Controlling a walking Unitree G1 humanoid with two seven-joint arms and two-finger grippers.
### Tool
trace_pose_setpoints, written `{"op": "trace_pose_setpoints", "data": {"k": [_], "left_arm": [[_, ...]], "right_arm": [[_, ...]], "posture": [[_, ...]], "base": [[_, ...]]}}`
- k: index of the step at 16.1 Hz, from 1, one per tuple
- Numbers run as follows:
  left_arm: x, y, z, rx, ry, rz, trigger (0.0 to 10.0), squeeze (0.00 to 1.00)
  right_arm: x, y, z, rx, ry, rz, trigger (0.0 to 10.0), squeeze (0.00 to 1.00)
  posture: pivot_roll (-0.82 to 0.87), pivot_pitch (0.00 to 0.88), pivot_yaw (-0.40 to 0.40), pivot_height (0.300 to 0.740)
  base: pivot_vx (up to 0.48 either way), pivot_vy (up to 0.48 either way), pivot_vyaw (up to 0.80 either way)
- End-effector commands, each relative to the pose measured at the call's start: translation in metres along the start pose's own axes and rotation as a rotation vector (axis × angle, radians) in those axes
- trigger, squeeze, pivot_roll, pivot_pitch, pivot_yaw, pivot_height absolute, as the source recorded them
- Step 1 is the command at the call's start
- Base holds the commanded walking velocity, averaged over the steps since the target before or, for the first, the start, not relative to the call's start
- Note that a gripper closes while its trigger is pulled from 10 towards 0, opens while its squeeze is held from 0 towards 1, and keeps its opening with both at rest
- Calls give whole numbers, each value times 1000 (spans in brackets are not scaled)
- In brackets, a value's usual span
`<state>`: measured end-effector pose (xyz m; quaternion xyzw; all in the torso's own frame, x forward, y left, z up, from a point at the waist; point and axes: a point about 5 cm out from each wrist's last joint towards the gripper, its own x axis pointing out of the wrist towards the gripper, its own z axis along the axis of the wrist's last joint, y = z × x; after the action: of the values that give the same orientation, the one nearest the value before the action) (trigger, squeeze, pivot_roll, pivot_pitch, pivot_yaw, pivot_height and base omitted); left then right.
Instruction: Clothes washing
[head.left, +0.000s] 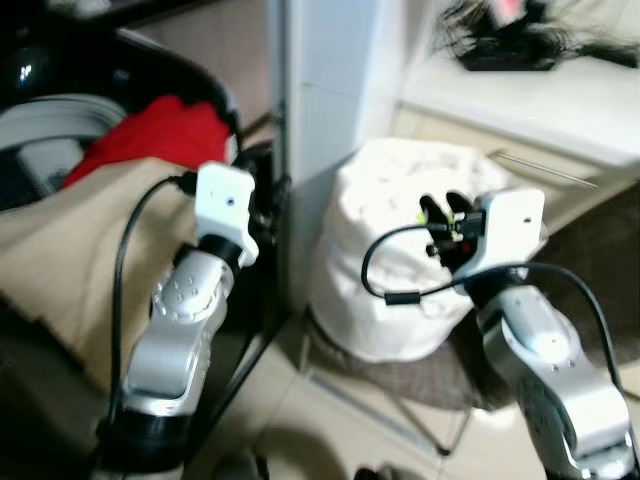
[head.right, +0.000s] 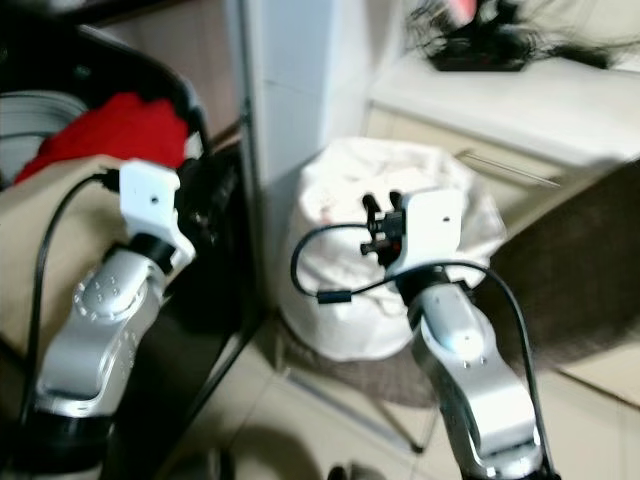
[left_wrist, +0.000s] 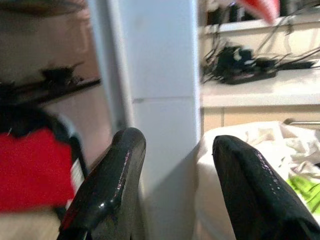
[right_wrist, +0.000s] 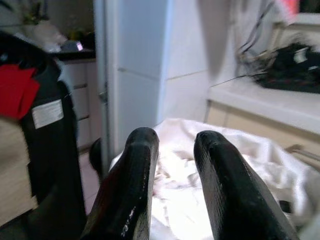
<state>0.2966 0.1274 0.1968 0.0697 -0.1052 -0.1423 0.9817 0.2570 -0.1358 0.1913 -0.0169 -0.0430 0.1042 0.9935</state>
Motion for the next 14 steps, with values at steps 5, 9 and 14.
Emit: {"op": "trace_pose_setpoints", "data": {"k": [5,9,14], "left_arm": [[9,-2,15,16,-28,14,10000,0],[10,-1,16,9,-23,23,10000,0],[9,0,14,-6,-2,39,10000,0]], "right_arm": [[2,-1,-1,9,-6,9,10000,0],[3,0,-1,-16,-1,46,10000,0],[3,-1,-3,-12,6,59,10000,0]], "posture": [[-89,38,-8,740],[-91,40,-11,740],[-91,41,-13,740]], "base": [[411,0,0],[420,0,400],[371,0,141]]}}
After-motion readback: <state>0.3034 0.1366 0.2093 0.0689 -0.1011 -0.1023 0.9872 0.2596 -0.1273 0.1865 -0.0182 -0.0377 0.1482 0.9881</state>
